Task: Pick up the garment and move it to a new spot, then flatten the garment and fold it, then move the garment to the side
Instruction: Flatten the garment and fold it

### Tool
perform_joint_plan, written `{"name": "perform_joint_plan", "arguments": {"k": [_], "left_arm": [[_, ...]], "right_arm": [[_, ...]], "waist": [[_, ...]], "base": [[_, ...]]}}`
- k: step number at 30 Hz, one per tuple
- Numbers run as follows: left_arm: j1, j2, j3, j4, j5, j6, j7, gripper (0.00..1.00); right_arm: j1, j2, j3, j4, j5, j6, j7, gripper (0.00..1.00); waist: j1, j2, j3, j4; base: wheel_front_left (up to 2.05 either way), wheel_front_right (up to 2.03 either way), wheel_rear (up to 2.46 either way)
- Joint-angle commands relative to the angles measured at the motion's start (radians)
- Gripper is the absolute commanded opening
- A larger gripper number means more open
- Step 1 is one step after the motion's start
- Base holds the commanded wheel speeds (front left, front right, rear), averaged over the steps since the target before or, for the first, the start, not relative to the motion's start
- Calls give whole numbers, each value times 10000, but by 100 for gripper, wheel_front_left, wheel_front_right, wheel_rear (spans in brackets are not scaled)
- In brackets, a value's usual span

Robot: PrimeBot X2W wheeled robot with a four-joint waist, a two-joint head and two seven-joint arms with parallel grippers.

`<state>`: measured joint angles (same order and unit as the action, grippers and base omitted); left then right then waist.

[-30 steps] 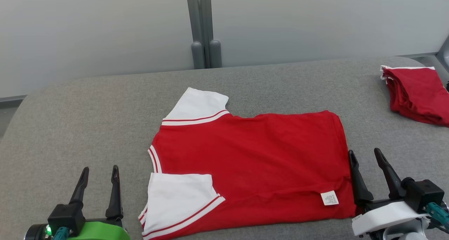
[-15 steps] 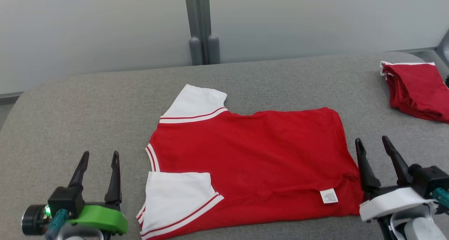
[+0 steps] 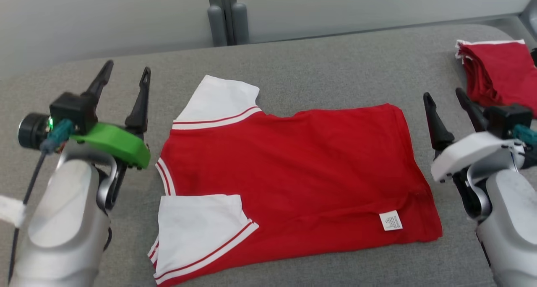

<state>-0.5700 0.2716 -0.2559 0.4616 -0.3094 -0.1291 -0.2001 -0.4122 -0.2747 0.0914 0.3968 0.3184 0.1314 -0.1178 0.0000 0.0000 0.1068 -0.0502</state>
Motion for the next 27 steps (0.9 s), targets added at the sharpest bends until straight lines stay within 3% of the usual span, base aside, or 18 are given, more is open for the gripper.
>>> {"name": "perform_joint_plan", "arguments": {"k": [1, 9, 16, 27], "left_arm": [[-561, 209, -315, 203, -362, -19, 160, 100], [-3276, 1127, -2736, 1557, -2458, -10, 1292, 100], [-4907, 1438, -4544, 2485, -4356, -11, 2311, 100], [-5911, 1936, -6735, 3754, -5796, -11, 2828, 100]], "right_arm": [[-495, -45, 117, 247, 143, -15, 84, 100], [-2663, 49, 1016, 2347, 393, -17, 436, 100], [-4065, 428, 2004, 3931, 817, -17, 285, 100], [-5460, 1152, 3488, 5532, 1539, -15, -51, 100]], "waist": [[0, 0, 780, -398], [0, 0, 2137, -956], [0, 0, 3049, -1351], [0, 0, 3643, -1926]], "base": [[0, 0, 0], [0, 0, 0], [0, 0, 0], [0, 0, 0]]}}
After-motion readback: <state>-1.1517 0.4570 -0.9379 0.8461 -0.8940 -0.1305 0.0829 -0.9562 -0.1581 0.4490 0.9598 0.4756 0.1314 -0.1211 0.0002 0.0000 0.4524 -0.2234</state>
